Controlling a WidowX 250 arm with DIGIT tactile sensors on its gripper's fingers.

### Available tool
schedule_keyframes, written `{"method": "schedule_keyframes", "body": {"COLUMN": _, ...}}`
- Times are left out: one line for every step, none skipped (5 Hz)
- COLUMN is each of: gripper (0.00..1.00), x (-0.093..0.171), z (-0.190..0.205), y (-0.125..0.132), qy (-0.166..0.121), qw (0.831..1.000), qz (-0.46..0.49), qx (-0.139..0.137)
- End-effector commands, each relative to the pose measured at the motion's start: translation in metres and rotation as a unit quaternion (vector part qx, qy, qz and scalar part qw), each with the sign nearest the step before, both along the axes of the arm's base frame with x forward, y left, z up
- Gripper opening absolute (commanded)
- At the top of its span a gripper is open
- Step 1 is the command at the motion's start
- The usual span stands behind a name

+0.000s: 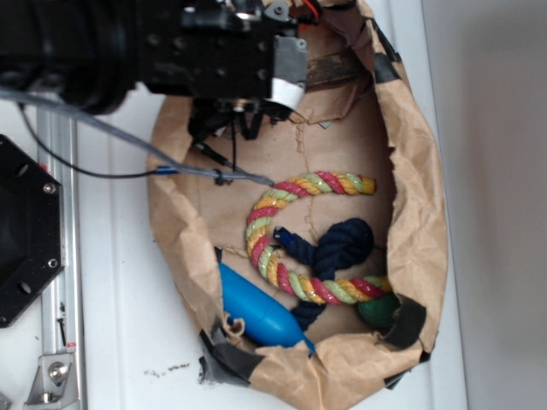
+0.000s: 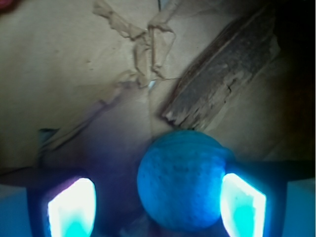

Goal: Grab the blue ball.

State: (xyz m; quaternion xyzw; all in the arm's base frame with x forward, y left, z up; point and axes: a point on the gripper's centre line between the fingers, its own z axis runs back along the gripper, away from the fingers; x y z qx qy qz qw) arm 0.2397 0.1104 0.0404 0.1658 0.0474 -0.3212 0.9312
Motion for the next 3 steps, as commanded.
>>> {"method": "schedule_keyframes", "body": {"gripper": 0.93, "x": 0.0053, "z": 0.0024, "y": -0.0094, "qy": -0.015, "qw": 1.0, "qz": 0.006, "qx": 0.009}}
{"method": "schedule_keyframes", "body": {"gripper": 0.0, "x": 0.0025, "z": 0.0002, "y": -0.0097, "qy": -0.017, "qw": 1.0, "qz": 0.005, "qx": 0.011}}
{"method": "schedule_keyframes", "body": {"gripper": 0.0, "x": 0.0028, "z": -0.0001, "y": -0.0135, "qy": -0.017, "qw": 1.0, "qz": 0.003, "qx": 0.014}}
